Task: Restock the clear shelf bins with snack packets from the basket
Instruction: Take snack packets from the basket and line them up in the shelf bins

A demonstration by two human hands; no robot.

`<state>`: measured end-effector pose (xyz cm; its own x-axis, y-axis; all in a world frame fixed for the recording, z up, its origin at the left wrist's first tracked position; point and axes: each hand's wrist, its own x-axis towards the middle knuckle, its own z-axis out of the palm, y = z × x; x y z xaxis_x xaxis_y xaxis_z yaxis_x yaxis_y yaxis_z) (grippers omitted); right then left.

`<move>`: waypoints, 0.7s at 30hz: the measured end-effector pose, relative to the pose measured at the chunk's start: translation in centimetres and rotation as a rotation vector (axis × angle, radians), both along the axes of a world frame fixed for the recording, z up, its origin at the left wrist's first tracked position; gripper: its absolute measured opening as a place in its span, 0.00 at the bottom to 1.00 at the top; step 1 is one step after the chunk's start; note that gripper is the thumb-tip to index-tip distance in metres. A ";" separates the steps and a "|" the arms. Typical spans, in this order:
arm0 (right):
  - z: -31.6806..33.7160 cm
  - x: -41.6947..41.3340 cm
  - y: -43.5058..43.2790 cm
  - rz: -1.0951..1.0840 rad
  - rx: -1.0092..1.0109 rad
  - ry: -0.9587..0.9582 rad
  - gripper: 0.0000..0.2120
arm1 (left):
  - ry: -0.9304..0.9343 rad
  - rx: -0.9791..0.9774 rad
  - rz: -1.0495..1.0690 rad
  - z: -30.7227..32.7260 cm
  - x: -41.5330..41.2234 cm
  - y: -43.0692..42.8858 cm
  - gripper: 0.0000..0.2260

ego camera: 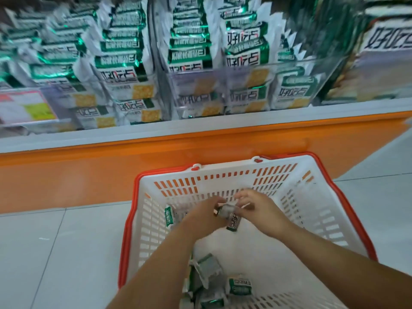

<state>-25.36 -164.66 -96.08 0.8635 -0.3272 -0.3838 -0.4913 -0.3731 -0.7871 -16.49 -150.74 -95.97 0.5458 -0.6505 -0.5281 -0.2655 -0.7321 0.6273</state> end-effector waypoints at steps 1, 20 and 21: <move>1.9 0.1 -0.5 -0.002 -0.015 -0.039 0.13 | -0.014 -0.032 -0.009 1.7 0.1 -0.5 0.20; 26.4 -2.0 -4.4 0.153 -0.453 -0.488 0.12 | -0.173 -0.593 0.017 24.8 -0.7 -3.4 0.09; 27.3 -1.5 -4.6 0.143 -0.489 -0.505 0.12 | -0.213 -0.611 0.019 25.5 -0.3 -3.5 0.09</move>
<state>-26.89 -169.24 -68.76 0.9443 -0.2294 0.2360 -0.0305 -0.7749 -0.6313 -16.81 -154.28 -70.44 0.6121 -0.7889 0.0548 -0.4204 -0.2659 0.8675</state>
